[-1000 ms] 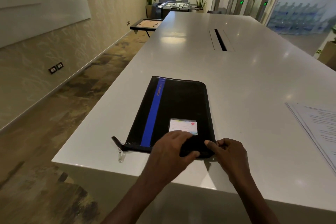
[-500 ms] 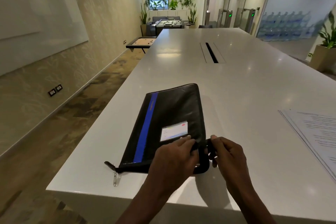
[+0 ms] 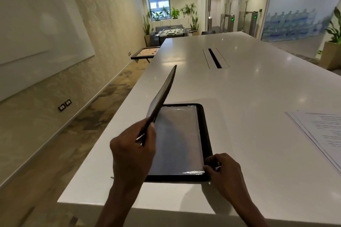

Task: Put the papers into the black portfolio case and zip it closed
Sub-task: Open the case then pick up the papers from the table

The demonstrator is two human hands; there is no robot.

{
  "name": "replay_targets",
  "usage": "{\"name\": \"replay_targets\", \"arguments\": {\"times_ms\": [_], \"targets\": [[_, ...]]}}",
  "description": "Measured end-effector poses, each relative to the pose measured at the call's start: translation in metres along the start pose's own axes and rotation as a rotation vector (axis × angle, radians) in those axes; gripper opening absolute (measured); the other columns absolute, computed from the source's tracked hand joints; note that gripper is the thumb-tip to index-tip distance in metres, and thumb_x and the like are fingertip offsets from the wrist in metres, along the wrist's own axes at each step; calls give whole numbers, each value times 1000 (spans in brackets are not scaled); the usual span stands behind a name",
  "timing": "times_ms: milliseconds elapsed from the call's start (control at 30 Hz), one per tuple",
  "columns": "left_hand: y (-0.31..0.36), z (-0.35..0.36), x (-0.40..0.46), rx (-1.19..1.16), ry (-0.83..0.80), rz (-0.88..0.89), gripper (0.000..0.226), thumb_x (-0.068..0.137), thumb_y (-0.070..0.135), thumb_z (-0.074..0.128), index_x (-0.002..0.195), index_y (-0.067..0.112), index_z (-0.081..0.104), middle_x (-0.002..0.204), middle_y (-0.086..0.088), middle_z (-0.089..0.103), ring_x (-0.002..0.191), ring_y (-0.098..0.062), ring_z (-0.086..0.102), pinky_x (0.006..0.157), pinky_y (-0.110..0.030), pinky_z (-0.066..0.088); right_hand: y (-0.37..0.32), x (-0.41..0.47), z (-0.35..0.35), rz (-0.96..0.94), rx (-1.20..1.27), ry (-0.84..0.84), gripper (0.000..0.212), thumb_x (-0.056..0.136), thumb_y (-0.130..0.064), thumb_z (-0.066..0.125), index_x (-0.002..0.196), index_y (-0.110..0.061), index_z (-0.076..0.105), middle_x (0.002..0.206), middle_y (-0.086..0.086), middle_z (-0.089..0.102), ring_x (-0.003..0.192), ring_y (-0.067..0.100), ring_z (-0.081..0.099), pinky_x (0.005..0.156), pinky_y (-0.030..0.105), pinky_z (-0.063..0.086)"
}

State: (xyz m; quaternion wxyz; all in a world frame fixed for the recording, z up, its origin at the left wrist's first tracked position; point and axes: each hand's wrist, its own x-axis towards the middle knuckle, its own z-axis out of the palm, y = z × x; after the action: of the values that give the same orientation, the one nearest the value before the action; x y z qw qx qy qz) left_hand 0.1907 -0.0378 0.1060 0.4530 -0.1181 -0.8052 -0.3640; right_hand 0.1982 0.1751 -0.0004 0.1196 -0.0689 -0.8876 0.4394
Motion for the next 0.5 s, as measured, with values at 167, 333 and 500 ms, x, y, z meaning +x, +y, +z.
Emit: {"name": "replay_targets", "arguments": {"times_ms": [167,333,500], "targets": [[-14,-24,13,47,116,-69,13,88,10,68,98,4,74,85,7,69,71,-1,67,64,-9,51,4,-2,1,-43,-99,-51,18,73,-6,77,80,-22,72,88,-8,63,77,6,59,69,21,45],[-38,-46,22,93,227,-131,18,91,14,65,103,3,72,85,1,70,70,0,64,62,2,42,8,-2,3,-69,-132,-84,19,74,-7,77,76,-24,71,88,-9,61,76,4,59,64,9,40],[-74,-66,24,118,314,-224,22,91,16,66,110,6,69,90,5,67,75,0,65,66,1,46,10,0,5,-66,-144,-93,22,71,-5,79,73,-25,71,87,-13,59,74,2,57,63,6,34]]}}
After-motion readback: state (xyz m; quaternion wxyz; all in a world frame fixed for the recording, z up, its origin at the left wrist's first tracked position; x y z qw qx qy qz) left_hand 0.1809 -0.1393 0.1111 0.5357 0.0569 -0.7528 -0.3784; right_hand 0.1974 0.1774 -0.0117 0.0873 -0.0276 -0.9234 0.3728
